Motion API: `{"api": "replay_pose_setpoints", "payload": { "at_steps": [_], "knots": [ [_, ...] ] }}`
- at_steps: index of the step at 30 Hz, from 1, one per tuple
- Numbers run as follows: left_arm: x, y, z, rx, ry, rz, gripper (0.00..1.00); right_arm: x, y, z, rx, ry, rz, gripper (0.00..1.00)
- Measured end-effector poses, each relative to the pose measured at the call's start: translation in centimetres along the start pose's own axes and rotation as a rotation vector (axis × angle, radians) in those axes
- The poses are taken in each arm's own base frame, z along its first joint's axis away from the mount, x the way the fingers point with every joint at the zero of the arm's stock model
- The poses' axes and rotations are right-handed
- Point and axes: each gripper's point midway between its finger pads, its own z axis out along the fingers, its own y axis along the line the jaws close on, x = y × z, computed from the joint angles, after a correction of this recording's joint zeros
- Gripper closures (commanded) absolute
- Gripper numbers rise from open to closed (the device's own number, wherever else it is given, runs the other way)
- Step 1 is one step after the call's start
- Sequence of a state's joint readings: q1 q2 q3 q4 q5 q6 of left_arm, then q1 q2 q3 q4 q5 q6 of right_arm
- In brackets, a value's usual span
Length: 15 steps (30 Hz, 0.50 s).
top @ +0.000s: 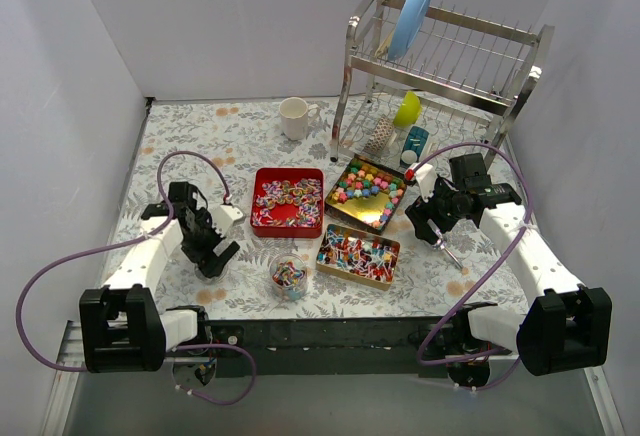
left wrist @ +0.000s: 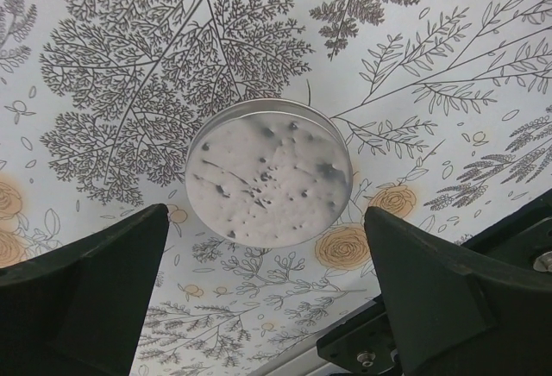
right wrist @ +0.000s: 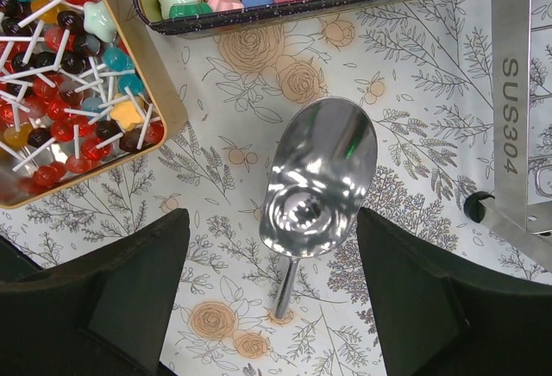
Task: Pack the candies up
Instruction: Pick up the bottle lid at the center of the board.
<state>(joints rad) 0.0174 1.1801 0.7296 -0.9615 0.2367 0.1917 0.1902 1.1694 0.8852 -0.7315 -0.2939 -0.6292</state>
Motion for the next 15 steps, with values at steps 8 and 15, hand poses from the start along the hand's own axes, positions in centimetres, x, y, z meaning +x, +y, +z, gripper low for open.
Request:
{"api": "replay_pose_setpoints", "payload": {
  "at_steps": [8,15],
  "knots": [
    [1.2,-0.6,1.2,0.010,0.029,-0.024,0.02,0.0,0.0,0.0,-0.001,-0.001,-0.002,0.15],
    [1.5,-0.4,2.1,-0.005,0.026,-0.029,0.02,0.0,0.0,0.0,-0.002,-0.001,-0.003,0.15]
  ]
}}
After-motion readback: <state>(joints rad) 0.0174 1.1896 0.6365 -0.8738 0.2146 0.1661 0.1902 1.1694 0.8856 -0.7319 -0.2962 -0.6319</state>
